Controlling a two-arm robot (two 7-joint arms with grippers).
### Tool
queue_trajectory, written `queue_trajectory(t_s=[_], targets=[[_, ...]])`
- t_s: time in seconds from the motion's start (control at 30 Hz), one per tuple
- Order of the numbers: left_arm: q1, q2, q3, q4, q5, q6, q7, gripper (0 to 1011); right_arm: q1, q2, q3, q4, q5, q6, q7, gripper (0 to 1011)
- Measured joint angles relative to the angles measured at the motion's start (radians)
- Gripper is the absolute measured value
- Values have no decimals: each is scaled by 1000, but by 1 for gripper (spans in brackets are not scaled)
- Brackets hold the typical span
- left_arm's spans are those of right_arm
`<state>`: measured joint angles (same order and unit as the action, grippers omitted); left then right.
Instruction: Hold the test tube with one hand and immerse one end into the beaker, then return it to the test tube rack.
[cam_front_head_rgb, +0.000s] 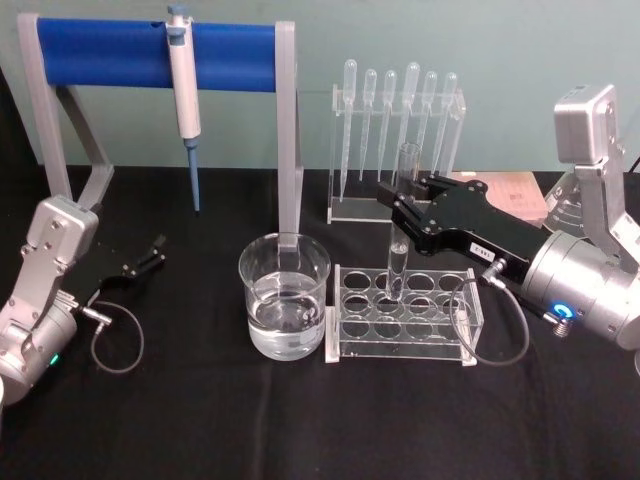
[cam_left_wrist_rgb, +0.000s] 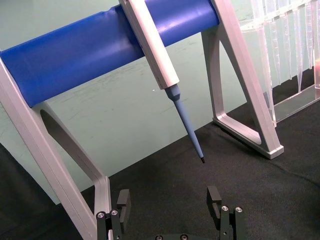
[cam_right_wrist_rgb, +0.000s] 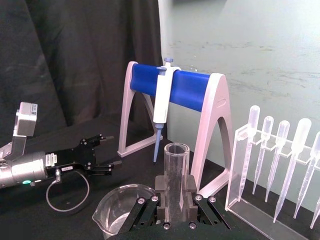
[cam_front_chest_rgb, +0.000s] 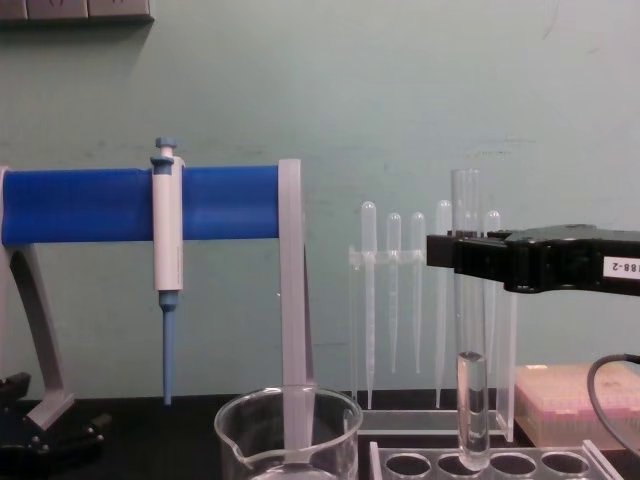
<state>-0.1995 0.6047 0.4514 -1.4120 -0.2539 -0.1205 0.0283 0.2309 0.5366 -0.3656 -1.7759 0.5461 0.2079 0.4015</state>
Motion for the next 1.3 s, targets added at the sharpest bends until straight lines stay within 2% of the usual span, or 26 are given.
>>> queue_trajectory(t_s=[1.3], targets=[[0, 0, 0, 0, 0, 0, 0, 1000, -1, 0, 1, -2, -2, 0, 0, 225]])
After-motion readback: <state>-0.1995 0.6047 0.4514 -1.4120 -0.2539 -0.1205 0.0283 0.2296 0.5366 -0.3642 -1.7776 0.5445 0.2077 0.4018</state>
